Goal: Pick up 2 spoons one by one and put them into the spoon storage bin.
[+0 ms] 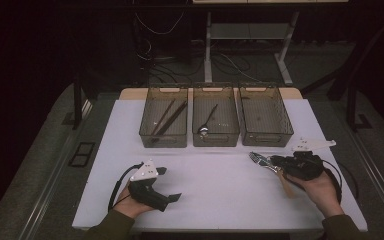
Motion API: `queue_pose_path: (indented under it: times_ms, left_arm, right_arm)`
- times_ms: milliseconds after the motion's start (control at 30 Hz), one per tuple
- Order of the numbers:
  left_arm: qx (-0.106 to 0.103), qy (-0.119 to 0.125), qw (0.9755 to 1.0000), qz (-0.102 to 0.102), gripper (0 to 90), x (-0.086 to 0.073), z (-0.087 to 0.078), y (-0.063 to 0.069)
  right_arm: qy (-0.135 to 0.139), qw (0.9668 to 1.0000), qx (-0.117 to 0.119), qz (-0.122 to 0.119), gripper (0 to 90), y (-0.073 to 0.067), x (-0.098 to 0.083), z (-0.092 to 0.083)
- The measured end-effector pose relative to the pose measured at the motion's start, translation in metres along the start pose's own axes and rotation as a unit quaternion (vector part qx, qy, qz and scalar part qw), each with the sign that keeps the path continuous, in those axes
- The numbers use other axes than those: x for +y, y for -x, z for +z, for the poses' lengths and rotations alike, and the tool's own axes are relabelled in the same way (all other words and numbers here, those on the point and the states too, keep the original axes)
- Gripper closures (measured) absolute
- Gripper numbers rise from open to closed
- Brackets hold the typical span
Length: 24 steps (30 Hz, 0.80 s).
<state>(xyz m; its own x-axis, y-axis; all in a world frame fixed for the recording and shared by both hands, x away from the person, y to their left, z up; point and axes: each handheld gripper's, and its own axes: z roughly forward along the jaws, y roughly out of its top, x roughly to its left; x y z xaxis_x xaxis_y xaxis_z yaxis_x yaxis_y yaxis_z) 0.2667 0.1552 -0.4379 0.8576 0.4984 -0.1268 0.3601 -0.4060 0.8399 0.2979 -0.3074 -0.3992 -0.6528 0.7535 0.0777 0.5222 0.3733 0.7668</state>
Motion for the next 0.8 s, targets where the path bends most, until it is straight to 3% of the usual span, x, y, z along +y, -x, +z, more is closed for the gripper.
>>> queue_pose_path:
  times_ms: [300,600,800]
  left_arm:
    - [0.004,0.014,0.9999,0.000,0.0,-0.002,-0.002,-0.005]
    - [0.004,0.002,0.9999,0.013,0.0,-0.001,0.000,-0.003]
    - [0.002,0.003,0.9999,0.011,0.0,-0.001,0.000,-0.003]
  right_arm:
    - [0.029,0.9996,0.001,0.001,84.9,0.005,0.021,-0.003]
    - [0.047,0.9989,0.005,-0.001,84.9,0.008,0.045,0.006]
    - [0.059,0.9983,0.002,0.002,84.9,0.010,0.068,0.014]
